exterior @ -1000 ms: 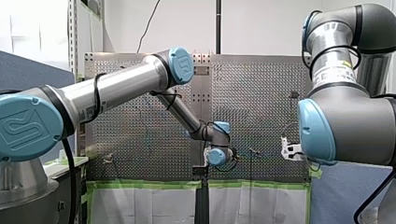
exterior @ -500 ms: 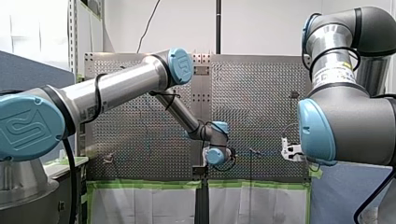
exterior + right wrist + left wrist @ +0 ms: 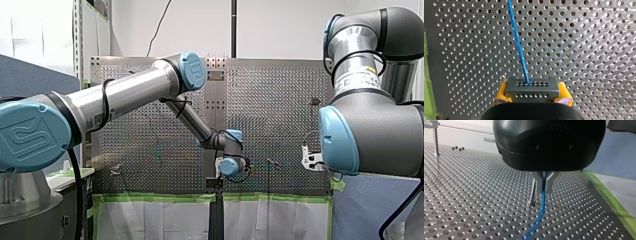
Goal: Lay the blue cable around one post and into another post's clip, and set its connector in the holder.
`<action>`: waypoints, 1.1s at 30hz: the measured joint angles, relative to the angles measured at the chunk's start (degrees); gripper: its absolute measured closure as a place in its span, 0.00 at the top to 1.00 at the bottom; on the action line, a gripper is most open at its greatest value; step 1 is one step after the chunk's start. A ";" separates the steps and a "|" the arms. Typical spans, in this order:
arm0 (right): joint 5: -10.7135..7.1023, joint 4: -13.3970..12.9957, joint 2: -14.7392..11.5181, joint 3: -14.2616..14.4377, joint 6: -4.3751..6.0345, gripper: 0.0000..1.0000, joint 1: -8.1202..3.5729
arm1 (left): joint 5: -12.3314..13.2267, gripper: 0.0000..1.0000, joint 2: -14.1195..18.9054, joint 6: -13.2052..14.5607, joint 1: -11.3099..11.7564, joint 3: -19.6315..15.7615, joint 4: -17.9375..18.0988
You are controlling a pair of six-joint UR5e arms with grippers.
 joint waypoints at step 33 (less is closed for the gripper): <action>-0.01 1.43 0.00 -0.45 -1.21 0.00 0.77 | -0.75 0.84 0.03 2.18 -1.59 -0.05 -3.36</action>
